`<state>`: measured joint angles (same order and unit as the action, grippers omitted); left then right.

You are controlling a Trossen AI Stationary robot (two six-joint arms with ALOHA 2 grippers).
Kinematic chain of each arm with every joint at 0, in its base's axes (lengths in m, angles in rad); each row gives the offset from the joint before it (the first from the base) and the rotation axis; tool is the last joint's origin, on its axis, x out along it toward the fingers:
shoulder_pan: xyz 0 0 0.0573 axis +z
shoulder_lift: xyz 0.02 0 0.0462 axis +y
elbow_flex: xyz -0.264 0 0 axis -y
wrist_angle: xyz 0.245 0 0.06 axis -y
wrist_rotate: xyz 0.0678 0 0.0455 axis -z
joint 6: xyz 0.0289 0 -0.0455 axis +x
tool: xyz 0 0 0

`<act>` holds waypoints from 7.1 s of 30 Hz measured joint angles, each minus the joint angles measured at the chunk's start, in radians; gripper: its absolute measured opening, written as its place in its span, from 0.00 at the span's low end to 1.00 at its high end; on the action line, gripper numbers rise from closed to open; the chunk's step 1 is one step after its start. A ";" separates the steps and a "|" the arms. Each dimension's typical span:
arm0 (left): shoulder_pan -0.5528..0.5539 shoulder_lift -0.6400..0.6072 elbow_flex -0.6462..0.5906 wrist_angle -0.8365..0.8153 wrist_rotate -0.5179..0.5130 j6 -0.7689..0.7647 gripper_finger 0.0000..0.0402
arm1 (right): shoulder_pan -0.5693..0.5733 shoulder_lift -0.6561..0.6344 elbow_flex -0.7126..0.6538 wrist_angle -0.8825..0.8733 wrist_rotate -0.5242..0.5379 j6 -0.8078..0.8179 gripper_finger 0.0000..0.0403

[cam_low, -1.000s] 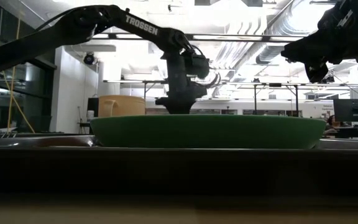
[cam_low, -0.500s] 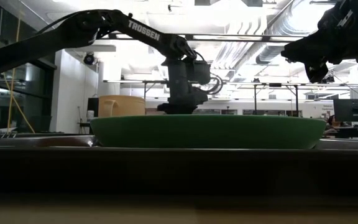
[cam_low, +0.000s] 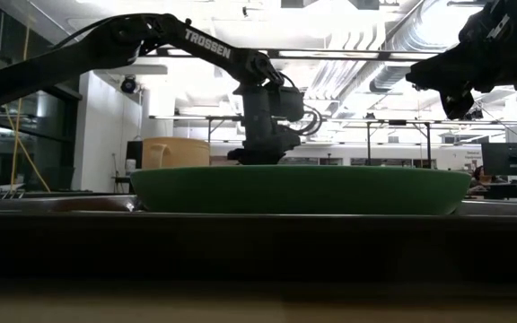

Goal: Set up tray
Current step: Put the gray bowl on top of the green plate

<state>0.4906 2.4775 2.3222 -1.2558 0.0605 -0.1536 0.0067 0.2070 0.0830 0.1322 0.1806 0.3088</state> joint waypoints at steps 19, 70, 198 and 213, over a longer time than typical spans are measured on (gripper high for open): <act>0.000 0.000 0.000 0.001 -0.051 -0.013 0.29 | 0.000 0.000 0.000 0.000 0.000 0.000 0.12; 0.029 -0.018 0.031 -0.033 0.130 0.018 0.04 | 0.000 0.000 0.000 -0.016 0.000 -0.020 0.13; -0.424 -0.309 0.034 -0.266 0.288 -0.069 0.04 | 0.000 0.000 0.000 -0.024 -0.079 -0.067 0.12; -0.457 -0.309 0.032 -0.245 0.235 -0.106 0.04 | 0.000 0.000 0.000 -0.024 -0.079 -0.066 0.12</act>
<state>0.0337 2.1685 2.3540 -1.5011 0.2952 -0.2597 0.0065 0.2071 0.0826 0.1081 0.1013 0.2432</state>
